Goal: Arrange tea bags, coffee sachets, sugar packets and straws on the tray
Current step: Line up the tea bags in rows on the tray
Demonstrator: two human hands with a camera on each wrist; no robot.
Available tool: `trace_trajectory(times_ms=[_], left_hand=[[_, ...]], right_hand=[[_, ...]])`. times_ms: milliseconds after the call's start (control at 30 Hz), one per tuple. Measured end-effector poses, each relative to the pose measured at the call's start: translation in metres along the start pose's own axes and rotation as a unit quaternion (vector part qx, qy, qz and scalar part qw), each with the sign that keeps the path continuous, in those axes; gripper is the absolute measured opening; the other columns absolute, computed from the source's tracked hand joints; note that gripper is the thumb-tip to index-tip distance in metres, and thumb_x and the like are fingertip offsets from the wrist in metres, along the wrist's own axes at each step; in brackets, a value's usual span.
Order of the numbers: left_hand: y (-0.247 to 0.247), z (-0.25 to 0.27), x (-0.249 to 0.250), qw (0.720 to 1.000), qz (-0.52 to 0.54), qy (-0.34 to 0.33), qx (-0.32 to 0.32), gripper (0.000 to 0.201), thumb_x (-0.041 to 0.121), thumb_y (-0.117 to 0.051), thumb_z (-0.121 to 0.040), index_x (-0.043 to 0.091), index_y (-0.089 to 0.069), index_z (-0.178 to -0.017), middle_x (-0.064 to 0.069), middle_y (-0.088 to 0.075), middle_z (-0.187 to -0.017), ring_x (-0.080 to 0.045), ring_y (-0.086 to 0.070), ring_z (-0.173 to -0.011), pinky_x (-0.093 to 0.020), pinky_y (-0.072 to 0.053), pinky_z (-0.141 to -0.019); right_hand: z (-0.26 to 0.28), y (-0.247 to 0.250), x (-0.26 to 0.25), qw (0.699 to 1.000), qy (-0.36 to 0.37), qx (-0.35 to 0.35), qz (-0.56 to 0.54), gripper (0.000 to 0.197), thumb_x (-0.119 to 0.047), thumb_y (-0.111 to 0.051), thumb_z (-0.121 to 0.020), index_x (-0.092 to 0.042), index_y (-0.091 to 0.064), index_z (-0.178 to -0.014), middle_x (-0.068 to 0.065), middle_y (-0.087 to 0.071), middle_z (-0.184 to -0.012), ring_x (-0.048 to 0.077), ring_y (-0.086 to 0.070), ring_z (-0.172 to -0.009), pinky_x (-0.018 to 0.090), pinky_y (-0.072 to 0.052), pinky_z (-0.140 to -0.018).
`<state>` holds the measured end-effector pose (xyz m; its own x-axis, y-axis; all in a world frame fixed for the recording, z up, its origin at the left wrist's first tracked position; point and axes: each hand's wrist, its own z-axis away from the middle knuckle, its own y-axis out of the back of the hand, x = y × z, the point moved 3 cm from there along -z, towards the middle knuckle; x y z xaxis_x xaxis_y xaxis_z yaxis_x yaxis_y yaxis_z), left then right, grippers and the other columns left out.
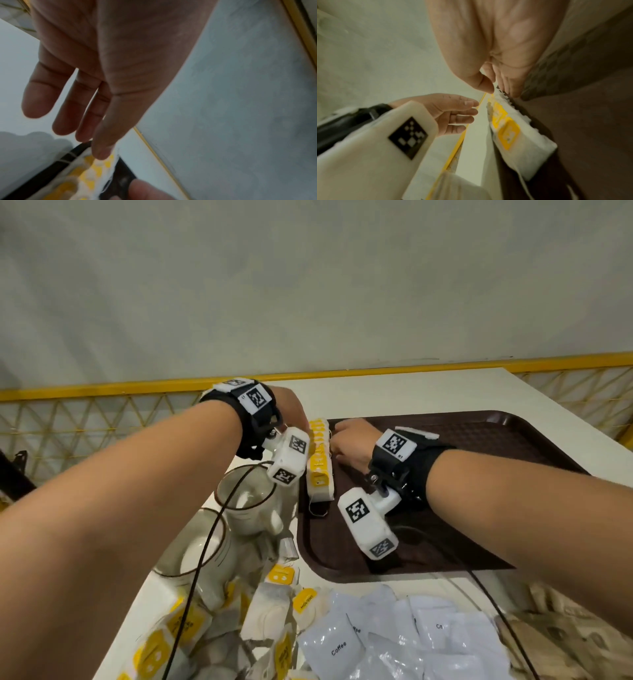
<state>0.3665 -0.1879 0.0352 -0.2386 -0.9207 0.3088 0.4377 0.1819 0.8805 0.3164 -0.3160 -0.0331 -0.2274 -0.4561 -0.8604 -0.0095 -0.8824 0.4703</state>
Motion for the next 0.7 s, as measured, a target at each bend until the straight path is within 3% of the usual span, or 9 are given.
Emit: trace_trajectory(times_ms=[67, 133, 167, 267, 333, 367, 467, 567, 700], left_hand=[[0.014, 0.016, 0.001, 1.000, -0.013, -0.008, 0.017, 0.027, 0.030, -0.071, -0.081, 0.015, -0.071, -0.103, 0.003, -0.070, -0.099, -0.020, -0.064, -0.093, -0.031, -0.055, -0.076], [0.030, 0.031, 0.002, 0.999, 0.037, -0.018, 0.022, 0.024, 0.034, -0.076, -0.071, 0.020, -0.075, -0.091, 0.000, -0.073, -0.096, -0.022, -0.067, -0.097, -0.042, -0.054, -0.088], [0.038, 0.040, 0.005, 0.997, 0.077, -0.025, 0.018, 0.020, 0.031, -0.075, -0.074, 0.020, -0.075, -0.090, 0.000, -0.074, -0.092, -0.021, -0.069, -0.096, -0.042, -0.054, -0.089], [0.063, 0.081, 0.018, 0.986, 0.144, -0.080, 0.034, 0.014, 0.015, -0.059, -0.092, 0.008, -0.069, -0.099, 0.002, -0.073, -0.081, -0.012, -0.069, -0.079, -0.030, -0.058, -0.078], [0.077, 0.118, 0.028, 0.980, 0.128, -0.128, 0.083, 0.010, 0.016, -0.061, -0.091, 0.013, -0.070, -0.094, 0.002, -0.072, -0.087, -0.013, -0.068, -0.086, -0.035, -0.055, -0.088], [0.081, 0.138, 0.030, 0.975, 0.127, -0.150, 0.101, 0.009, 0.016, -0.061, -0.091, 0.014, -0.070, -0.093, 0.002, -0.071, -0.089, -0.012, -0.067, -0.087, -0.035, -0.055, -0.087], [0.068, 0.190, 0.028, 0.971, 0.101, -0.198, 0.089, 0.008, 0.013, -0.063, -0.089, 0.015, -0.071, -0.090, 0.000, -0.072, -0.086, -0.010, -0.067, -0.082, -0.025, -0.059, -0.071], [0.026, 0.224, 0.017, 0.977, -0.004, -0.214, -0.001, 0.006, 0.021, -0.070, -0.081, 0.021, -0.073, -0.087, 0.001, -0.072, -0.080, -0.009, -0.066, -0.075, -0.022, -0.055, -0.067], [-0.031, 0.248, -0.014, 0.959, -0.176, -0.195, -0.103, 0.018, 0.039, -0.074, -0.075, 0.036, -0.069, -0.092, 0.015, -0.068, -0.088, -0.006, -0.063, -0.084, -0.019, -0.049, -0.072]], right_hand=[[0.010, 0.012, -0.009, 1.000, -0.012, -0.007, -0.022, 0.019, -0.004, -0.055, -0.083, -0.021, -0.049, -0.075, 0.008, -0.055, -0.090, 0.028, -0.056, -0.091, 0.044, -0.053, -0.091], [0.027, 0.021, -0.023, 0.998, -0.011, -0.020, -0.060, 0.017, -0.004, -0.055, -0.087, -0.018, -0.050, -0.079, 0.008, -0.056, -0.090, 0.026, -0.059, -0.088, 0.039, -0.056, -0.083], [0.040, 0.023, -0.032, 0.998, -0.007, -0.021, -0.064, 0.014, -0.005, -0.054, -0.088, -0.016, -0.051, -0.081, 0.010, -0.057, -0.092, 0.025, -0.059, -0.084, 0.036, -0.056, -0.078], [0.090, 0.020, -0.056, 0.997, 0.031, -0.031, -0.066, 0.007, -0.003, -0.054, -0.090, -0.010, -0.055, -0.088, 0.012, -0.056, -0.091, 0.018, -0.058, -0.069, 0.029, -0.052, -0.061], [0.130, 0.010, -0.068, 0.991, 0.079, -0.110, -0.015, 0.007, -0.001, -0.057, -0.089, -0.008, -0.059, -0.088, 0.009, -0.059, -0.082, 0.012, -0.057, -0.059, 0.024, -0.050, -0.055], [0.151, 0.004, -0.072, 0.980, 0.107, -0.161, 0.055, 0.007, -0.003, -0.059, -0.088, -0.009, -0.061, -0.089, 0.007, -0.061, -0.079, 0.009, -0.057, -0.057, 0.021, -0.050, -0.055], [0.201, -0.017, -0.074, 0.894, 0.195, -0.265, 0.302, 0.011, -0.018, -0.069, -0.085, -0.017, -0.067, -0.096, -0.003, -0.065, -0.081, 0.002, -0.058, -0.062, 0.016, -0.050, -0.060], [0.224, -0.040, -0.064, 0.821, 0.263, -0.264, 0.433, 0.040, -0.036, -0.070, -0.084, -0.020, -0.060, -0.118, -0.006, -0.060, -0.102, 0.009, -0.056, -0.088, 0.020, -0.047, -0.072], [0.220, -0.073, -0.042, 0.800, 0.267, -0.289, 0.453, 0.087, -0.061, -0.074, -0.067, -0.020, -0.043, -0.137, -0.002, -0.049, -0.131, 0.017, -0.051, -0.115, 0.034, -0.047, -0.097]])
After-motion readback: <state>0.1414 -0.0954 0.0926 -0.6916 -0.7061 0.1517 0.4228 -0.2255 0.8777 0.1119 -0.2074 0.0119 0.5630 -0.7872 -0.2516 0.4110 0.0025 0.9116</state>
